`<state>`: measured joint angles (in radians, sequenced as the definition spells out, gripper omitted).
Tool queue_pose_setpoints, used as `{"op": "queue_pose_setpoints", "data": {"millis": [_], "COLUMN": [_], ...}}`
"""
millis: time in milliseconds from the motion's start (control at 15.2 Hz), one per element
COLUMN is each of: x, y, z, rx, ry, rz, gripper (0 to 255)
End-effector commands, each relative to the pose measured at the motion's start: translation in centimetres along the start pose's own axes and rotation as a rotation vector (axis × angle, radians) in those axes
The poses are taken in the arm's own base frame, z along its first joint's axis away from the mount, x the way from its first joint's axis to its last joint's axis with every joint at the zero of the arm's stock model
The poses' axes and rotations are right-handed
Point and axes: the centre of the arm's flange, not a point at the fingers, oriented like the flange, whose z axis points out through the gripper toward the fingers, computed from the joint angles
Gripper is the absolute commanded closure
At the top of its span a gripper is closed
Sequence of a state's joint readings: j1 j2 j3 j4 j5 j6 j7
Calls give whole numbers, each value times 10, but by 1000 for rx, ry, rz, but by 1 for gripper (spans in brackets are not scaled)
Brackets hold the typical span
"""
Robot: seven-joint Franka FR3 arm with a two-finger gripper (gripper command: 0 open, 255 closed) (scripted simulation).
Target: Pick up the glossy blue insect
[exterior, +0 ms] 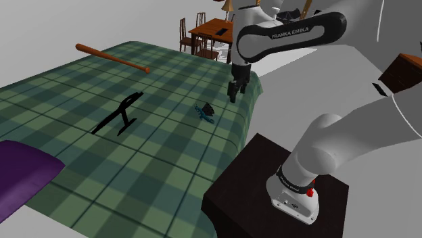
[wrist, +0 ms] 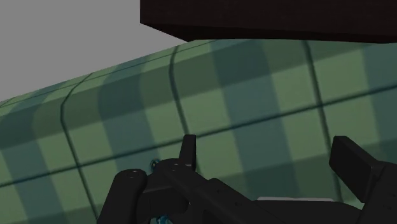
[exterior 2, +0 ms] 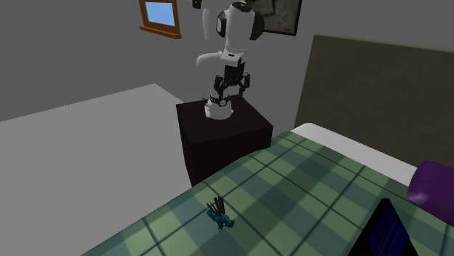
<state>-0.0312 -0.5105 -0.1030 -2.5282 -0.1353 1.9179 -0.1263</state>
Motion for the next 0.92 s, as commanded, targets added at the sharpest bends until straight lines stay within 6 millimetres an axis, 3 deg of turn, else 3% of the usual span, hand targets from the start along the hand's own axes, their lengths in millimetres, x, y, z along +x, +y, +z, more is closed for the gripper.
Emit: {"op": "queue_pose_setpoints", "data": {"millis": [0, 858], "x": [18, 122], "y": [15, 82], "z": [16, 122], "rx": [-4, -20], "ry": [14, 87], "rz": [-18, -128], "gripper": [0, 0]}}
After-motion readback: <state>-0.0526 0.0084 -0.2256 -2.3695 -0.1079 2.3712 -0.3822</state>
